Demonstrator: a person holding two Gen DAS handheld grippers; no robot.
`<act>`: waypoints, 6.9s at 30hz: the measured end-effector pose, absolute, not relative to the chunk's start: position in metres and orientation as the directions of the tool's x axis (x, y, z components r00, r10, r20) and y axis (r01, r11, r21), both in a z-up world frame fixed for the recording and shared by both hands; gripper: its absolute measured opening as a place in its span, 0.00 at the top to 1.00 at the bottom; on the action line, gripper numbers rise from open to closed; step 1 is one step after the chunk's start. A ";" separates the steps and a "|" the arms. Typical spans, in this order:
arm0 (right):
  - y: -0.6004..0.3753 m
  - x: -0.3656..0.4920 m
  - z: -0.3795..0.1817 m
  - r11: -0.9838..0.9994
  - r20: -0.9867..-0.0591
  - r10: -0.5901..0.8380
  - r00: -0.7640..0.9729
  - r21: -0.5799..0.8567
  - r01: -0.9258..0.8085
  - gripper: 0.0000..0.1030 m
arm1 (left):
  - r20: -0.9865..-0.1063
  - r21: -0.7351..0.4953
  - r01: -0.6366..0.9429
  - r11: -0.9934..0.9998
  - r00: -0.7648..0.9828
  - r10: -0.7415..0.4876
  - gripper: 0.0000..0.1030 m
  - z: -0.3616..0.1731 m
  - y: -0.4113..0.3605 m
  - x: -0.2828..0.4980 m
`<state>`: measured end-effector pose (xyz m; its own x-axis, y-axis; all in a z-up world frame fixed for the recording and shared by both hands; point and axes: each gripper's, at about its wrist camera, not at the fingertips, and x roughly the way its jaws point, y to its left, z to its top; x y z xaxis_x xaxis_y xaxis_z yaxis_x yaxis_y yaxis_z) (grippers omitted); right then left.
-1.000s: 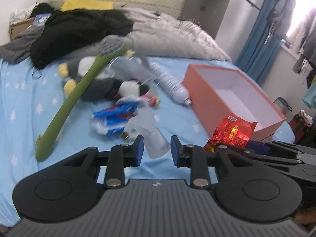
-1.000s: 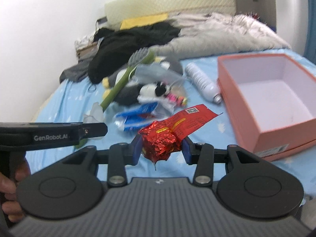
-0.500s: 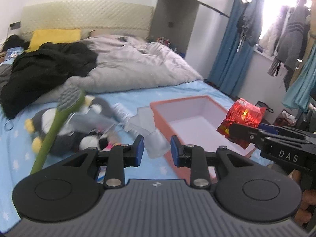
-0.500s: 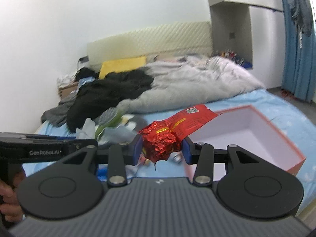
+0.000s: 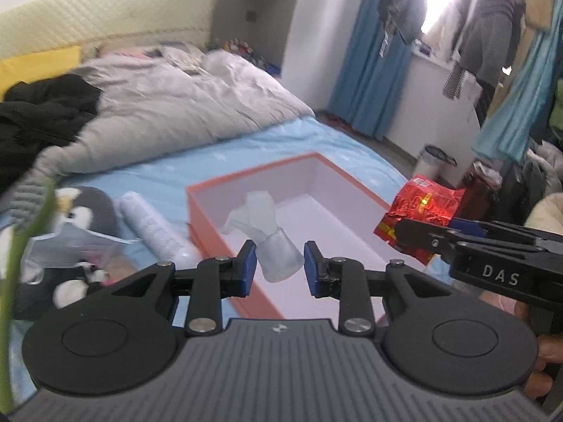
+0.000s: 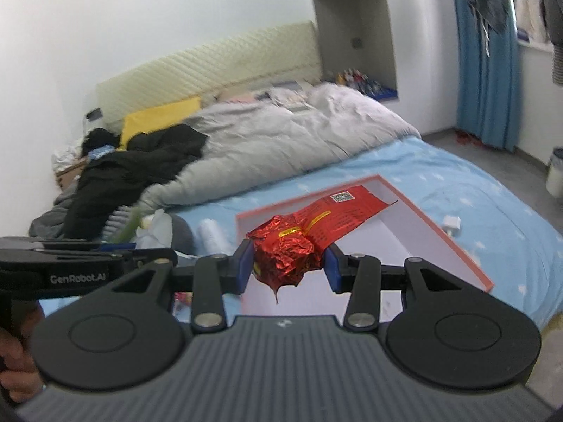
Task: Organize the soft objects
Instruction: 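Carry the red candy with the right gripper over the pink box, then open the right gripper to drop the red candy into the box, then withdraw the right tool from the box back over the bed, then lower the left gripper onto the blue wet-wipe pack and close it, then lift the wipe pack with the left gripper while the right gripper reaches the white hair tie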
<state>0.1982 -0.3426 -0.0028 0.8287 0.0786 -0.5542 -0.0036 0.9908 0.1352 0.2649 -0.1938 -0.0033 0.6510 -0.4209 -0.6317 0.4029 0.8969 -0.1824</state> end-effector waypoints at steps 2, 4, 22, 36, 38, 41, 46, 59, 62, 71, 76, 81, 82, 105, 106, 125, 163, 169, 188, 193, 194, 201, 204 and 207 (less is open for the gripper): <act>-0.354 0.208 -0.012 0.990 -0.580 0.064 0.812 0.141 0.023 0.56 | -0.653 -0.186 0.421 0.888 0.622 -0.432 0.67 -0.014 -0.211 0.278; -0.366 0.216 -0.025 0.988 -0.609 0.054 0.791 0.150 0.047 0.56 | -0.674 -0.190 0.438 0.879 0.593 -0.441 0.67 -0.029 -0.228 0.294; -0.419 0.266 -0.127 0.973 -0.785 0.015 0.619 0.155 0.172 0.55 | -0.800 -0.227 0.448 0.865 0.421 -0.428 0.66 -0.132 -0.299 0.384; -0.405 0.256 -0.101 0.975 -0.749 0.026 0.662 0.165 0.149 0.55 | -0.762 -0.222 0.441 0.870 0.479 -0.437 0.61 -0.101 -0.273 0.361; -0.402 0.248 -0.090 0.975 -0.730 0.032 0.683 0.174 0.140 0.55 | -0.749 -0.219 0.442 0.870 0.496 -0.440 0.61 -0.089 -0.267 0.351; -0.396 0.237 -0.070 0.975 -0.698 0.035 0.715 0.181 0.129 0.55 | -0.728 -0.217 0.439 0.872 0.522 -0.444 0.61 -0.070 -0.258 0.335; -0.385 0.213 -0.038 0.977 -0.640 0.045 0.767 0.189 0.101 0.55 | -0.684 -0.205 0.442 0.873 0.574 -0.451 0.61 -0.035 -0.240 0.301; -0.348 0.142 0.023 0.980 -0.513 0.092 0.853 0.200 0.015 0.54 | -0.579 -0.183 0.418 0.890 0.686 -0.441 0.58 0.034 -0.181 0.204; -0.339 0.129 0.031 0.979 -0.496 0.108 0.862 0.202 -0.007 0.54 | -0.560 -0.185 0.405 0.895 0.705 -0.435 0.57 0.044 -0.166 0.185; -0.306 0.101 0.035 0.976 -0.479 0.175 0.860 0.198 -0.088 0.54 | -0.528 -0.169 0.366 0.915 0.750 -0.398 0.57 0.056 -0.133 0.133; -0.289 0.086 0.030 0.971 -0.481 0.215 0.850 0.196 -0.135 0.54 | -0.543 -0.166 0.335 0.927 0.754 -0.369 0.57 0.050 -0.117 0.108; -0.271 0.072 0.022 0.965 -0.495 0.249 0.832 0.195 -0.173 0.54 | -0.560 -0.164 0.294 0.942 0.758 -0.334 0.57 0.041 -0.099 0.081; -0.268 0.069 0.019 0.963 -0.502 0.259 0.825 0.199 -0.181 0.54 | -0.565 -0.163 0.284 0.945 0.758 -0.325 0.57 0.039 -0.096 0.077; -0.193 0.047 -0.054 0.923 -0.669 0.380 0.639 0.233 -0.305 0.54 | -0.662 -0.230 0.039 0.972 0.726 -0.186 0.51 -0.030 -0.008 0.026; -0.191 0.049 -0.056 0.923 -0.674 0.381 0.633 0.233 -0.308 0.54 | -0.667 -0.227 0.031 0.973 0.723 -0.179 0.51 -0.032 -0.006 0.029; -0.165 0.159 -0.113 0.936 -0.771 0.344 0.535 0.235 -0.262 0.40 | -0.772 -0.201 -0.042 0.979 0.622 -0.132 0.45 -0.124 0.036 0.143; -0.118 0.292 -0.221 0.917 -0.855 0.386 0.346 0.314 -0.246 0.91 | -0.803 -0.210 -0.094 0.973 0.584 -0.116 0.81 -0.210 0.089 0.278; -0.125 0.276 -0.208 0.919 -0.851 0.383 0.358 0.312 -0.242 0.91 | -0.797 -0.205 -0.111 0.972 0.595 -0.100 0.86 -0.195 0.079 0.258; -0.158 0.200 -0.176 0.928 -0.855 0.368 0.365 0.318 -0.193 0.91 | -0.808 -0.243 -0.218 0.945 0.584 -0.073 0.88 -0.176 0.056 0.142; -0.165 0.183 -0.180 0.932 -0.868 0.357 0.345 0.309 -0.189 0.95 | -0.818 -0.271 -0.227 0.936 0.567 -0.099 0.88 -0.179 0.047 0.122; -0.166 0.180 -0.181 0.935 -0.871 0.351 0.343 0.302 -0.187 0.95 | -0.823 -0.282 -0.225 0.933 0.557 -0.114 0.88 -0.181 0.044 0.121; -0.169 0.178 -0.183 0.938 -0.882 0.334 0.332 0.275 -0.212 0.92 | -0.853 -0.269 -0.175 0.947 0.500 -0.150 0.79 -0.186 0.027 0.119; -0.171 0.180 -0.180 0.940 -0.882 0.320 0.344 0.253 -0.228 0.91 | -0.855 -0.268 -0.139 0.953 0.491 -0.169 0.53 -0.184 0.025 0.120; -0.171 0.184 -0.179 0.943 -0.884 0.298 0.359 0.215 -0.254 0.75 | -0.841 -0.236 -0.091 0.968 0.518 -0.157 0.40 -0.176 0.021 0.118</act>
<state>0.1840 -0.1705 -0.1787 0.3593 0.2984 -0.8842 -0.2535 0.9431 0.2153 0.1179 0.0208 -0.1759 0.5176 -0.1565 -0.8412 -0.0907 0.9676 -0.2358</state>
